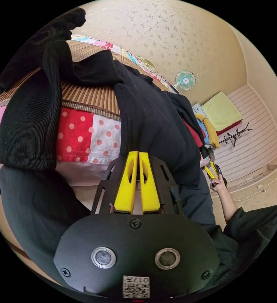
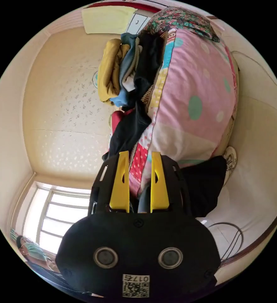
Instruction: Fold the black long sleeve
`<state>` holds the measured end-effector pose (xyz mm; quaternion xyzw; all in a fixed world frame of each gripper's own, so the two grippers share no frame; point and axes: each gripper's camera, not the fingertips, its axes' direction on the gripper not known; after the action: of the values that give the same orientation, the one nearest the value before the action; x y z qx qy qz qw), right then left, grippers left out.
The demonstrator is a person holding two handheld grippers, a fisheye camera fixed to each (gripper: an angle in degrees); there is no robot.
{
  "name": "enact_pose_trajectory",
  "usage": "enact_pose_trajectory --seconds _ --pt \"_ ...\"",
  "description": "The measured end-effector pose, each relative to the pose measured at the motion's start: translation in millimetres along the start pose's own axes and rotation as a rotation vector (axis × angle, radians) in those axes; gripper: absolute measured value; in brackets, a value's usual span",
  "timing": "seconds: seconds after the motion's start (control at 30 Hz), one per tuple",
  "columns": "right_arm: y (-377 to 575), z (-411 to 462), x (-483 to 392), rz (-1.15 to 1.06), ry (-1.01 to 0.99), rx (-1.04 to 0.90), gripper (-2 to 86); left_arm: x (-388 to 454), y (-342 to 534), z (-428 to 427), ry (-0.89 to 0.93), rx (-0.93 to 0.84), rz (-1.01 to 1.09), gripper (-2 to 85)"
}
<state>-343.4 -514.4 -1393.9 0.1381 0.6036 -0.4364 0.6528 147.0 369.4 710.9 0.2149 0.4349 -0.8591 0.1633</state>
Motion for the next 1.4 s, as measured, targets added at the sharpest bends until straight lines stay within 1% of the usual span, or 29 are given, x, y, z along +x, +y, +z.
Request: enact_pose_trajectory --seconds 0.03,0.13,0.23,0.27,0.37,0.4,0.47,0.5,0.53,0.6,0.67,0.73,0.87,0.93,0.97,1.03,1.1,1.23,1.3,1.37,1.4 --pt "-4.4 3.1 8.8 0.038 -0.102 0.015 11.1 -1.2 0.5 -3.7 0.002 0.001 0.0 -0.9" --pt "-21.3 17.3 26.0 0.151 -0.275 0.037 11.8 -7.6 3.6 -21.2 0.008 0.003 -0.008 -0.9" --pt "-40.2 41.3 40.3 0.299 -0.397 -0.003 12.3 -14.7 4.2 -37.0 0.02 0.002 -0.02 -0.9" --pt "-44.2 44.8 40.3 0.313 -0.408 -0.006 12.2 -17.7 3.9 -43.0 0.025 0.003 -0.026 -0.9" --pt "-67.2 45.8 29.8 0.374 -0.339 0.016 11.2 -25.3 4.5 -57.5 0.041 0.007 -0.042 -0.9" --pt "-77.3 42.7 20.6 0.4 -0.287 0.008 10.3 -27.7 5.2 -62.5 0.045 0.007 -0.046 -0.9" --pt "-91.4 34.9 2.9 0.444 -0.154 -0.023 6.7 -30.2 6.0 -69.7 0.046 0.005 -0.048 -0.9" --pt "-98.8 26.6 -11.6 0.484 -0.003 -0.047 4.2 -31.2 6.3 -74.3 0.045 0.002 -0.047 -0.9" --pt "-108.3 19.0 -30.1 0.455 0.09 -0.062 2.5 -31.6 6.4 -76.5 0.045 0.001 -0.047 -0.9" --pt "-125.2 4.9 -60.3 0.325 0.037 -0.033 1.4 -34.7 6.2 -86.3 0.051 0.004 -0.051 -0.9" --pt "-141.5 -8.7 -82.3 0.293 0.065 -0.032 1.0 -39.5 5.5 -93.0 0.064 0.01 -0.065 -0.9" --pt "-164.3 -18.5 -96.0 0.257 0.027 -0.059 1.2 -44.4 4.3 -98.4 0.083 0.013 -0.078 -0.9" --pt "-169.9 -20.1 -80.9 0.293 -0.029 -0.131 3.6 -49.4 3.2 -109.7 0.102 0.011 -0.085 -0.9" --pt "-152.6 -13.0 -50.0 0.37 -0.048 -0.154 8.4 -49.9 4.5 -115.8 0.105 0.019 -0.083 -0.9" --pt "-147.4 -10.2 -40.6 0.394 -0.062 -0.155 8.9 -50.4 5.8 -120.6 0.109 0.03 -0.083 -0.9" --pt "-126.9 5.3 -6.3 0.447 -0.21 -0.137 9.9 -51.8 7.9 -127.1 0.118 0.046 -0.086 -0.9" --pt "-112.0 17.6 7.0 0.471 -0.282 -0.122 9.8 -52.9 10.3 -132.3 0.134 0.056 -0.087 -0.9" --pt "-89.4 44.3 5.3 0.472 -0.218 -0.171 9.0 -49.5 10.2 -132.8 0.121 0.035 -0.078 -0.9" --pt "-80.8 52.1 2.5 0.478 -0.224 -0.176 8.7 -48.1 10.1 -134.9 0.118 0.036 -0.078 -0.9" --pt "-72.5 56.5 0.7 0.489 -0.229 -0.154 7.8 -49.3 11.4 -136.7 0.127 0.045 -0.089 -0.9" --pt "-68.4 57.9 -0.8 0.491 -0.236 -0.122 6.1 -50.3 12.5 -137.2 0.134 0.05 -0.098 -0.9"
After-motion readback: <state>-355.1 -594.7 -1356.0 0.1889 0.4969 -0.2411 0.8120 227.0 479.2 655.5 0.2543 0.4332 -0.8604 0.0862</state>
